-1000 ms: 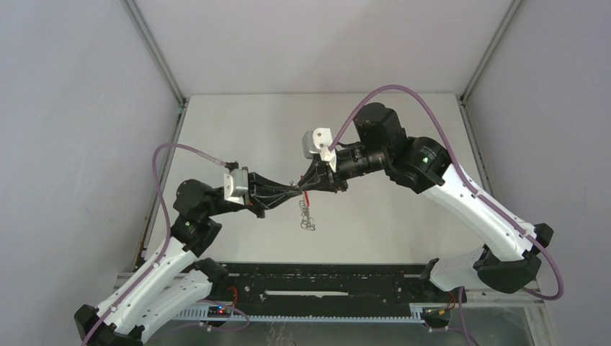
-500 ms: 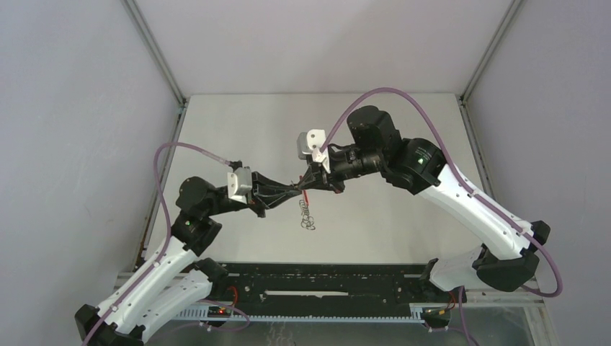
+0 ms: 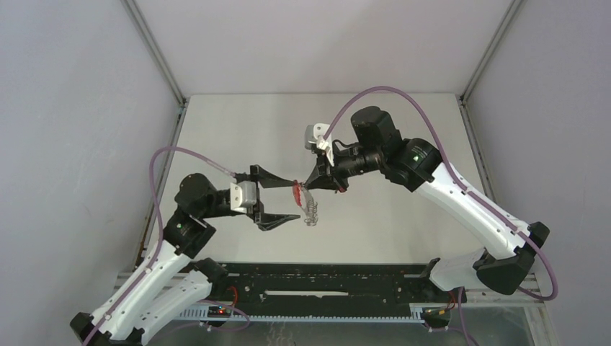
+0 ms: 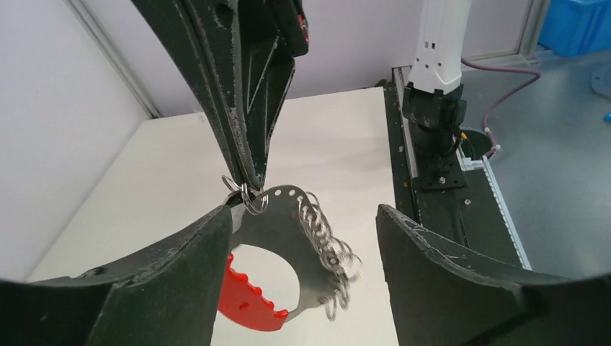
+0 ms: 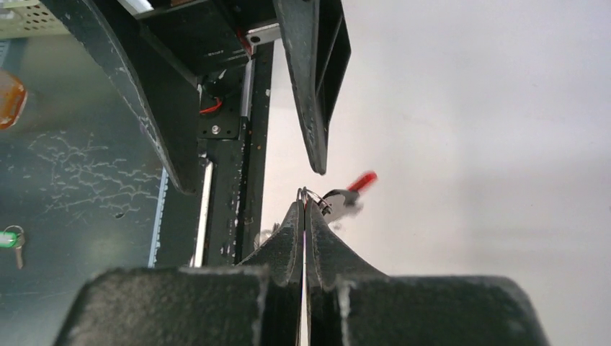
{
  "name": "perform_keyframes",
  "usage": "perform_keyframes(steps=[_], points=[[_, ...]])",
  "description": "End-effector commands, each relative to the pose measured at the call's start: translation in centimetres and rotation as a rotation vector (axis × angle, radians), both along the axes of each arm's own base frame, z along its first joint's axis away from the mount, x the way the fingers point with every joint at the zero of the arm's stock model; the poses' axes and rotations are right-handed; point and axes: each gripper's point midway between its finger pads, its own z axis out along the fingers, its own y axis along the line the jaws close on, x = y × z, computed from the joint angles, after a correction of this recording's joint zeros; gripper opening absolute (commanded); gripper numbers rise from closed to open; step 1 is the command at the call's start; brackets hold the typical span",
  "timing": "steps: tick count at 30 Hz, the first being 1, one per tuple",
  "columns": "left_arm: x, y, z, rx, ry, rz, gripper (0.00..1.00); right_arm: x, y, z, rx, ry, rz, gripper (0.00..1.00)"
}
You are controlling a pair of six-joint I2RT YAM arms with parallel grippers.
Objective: Put the keys on the keyring
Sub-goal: Adjust the key on the keyring.
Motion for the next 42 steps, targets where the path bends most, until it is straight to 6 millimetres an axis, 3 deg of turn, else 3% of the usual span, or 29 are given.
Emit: perform_keyframes(steps=[1,4,9,15,18,22,27,36,42], points=[[-1.5,1.1,1.0,0.057,-0.160,-0.031,0.77,-2.0,-0.8,2.1,0.052,0.020,0.048,0.00],[-1.2,1.7,0.7,0.111,-0.265,-0.005,0.73,-2.5,-0.8,1.4,0.027,0.051,0.066,0.00],[0.2,2.0,2.2,0.135,-0.428,0.048,0.68,-3.5,-0.6,0.6,-0.013,0.094,0.115,0.00],[-1.2,1.3,1.1,0.160,-0.471,-0.088,0.60,-5.3,-0.1,0.5,-0.043,0.141,0.198,0.00],[-1.6,1.2,0.7,0.166,-0.475,-0.121,0.56,-5.4,0.4,0.6,-0.050,0.154,0.196,0.00],[-1.6,1.3,0.3,0.178,-0.494,-0.124,0.43,-4.7,1.1,0.9,-0.022,0.147,0.154,0.00],[-2.2,1.4,0.3,0.172,-0.495,-0.141,0.38,-4.1,1.6,1.8,0.056,0.143,0.109,0.00],[-2.4,1.2,0.8,0.167,-0.586,-0.147,0.38,-5.7,1.7,1.0,0.025,0.240,0.196,0.00],[-2.2,1.5,0.7,0.177,-0.672,-0.116,0.53,-6.5,1.7,-0.2,-0.032,0.267,0.232,0.00]])
